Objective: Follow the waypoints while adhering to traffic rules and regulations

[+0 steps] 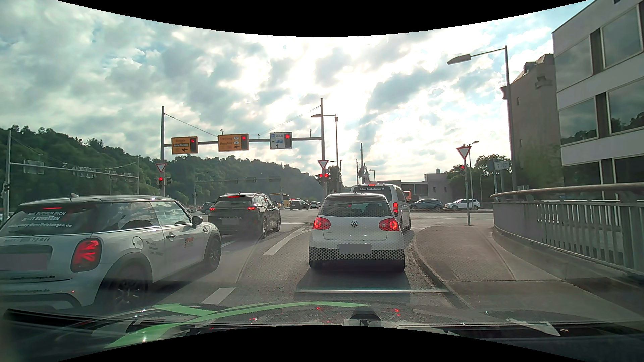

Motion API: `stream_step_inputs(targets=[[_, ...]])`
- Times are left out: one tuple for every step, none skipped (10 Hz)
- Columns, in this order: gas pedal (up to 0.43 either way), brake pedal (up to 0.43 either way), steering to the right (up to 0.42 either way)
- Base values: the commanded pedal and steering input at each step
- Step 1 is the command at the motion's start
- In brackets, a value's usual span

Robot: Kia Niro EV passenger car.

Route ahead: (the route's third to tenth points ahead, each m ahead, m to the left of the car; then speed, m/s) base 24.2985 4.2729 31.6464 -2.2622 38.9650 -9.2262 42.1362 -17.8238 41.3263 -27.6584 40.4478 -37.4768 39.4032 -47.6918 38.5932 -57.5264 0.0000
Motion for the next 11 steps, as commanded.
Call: stream_step_inputs(targets=[[0.000, 0.463, 0.009], [0.000, 0.463, 0.009], [0.000, 0.463, 0.009], [0.000, 0.463, 0.009], [0.000, 0.463, 0.009], [0.000, 0.463, 0.009], [0.000, 0.470, 0.009], [0.000, 0.470, 0.009], [0.000, 0.470, 0.009], [0.000, 0.463, 0.009], [0.000, 0.463, 0.009]])
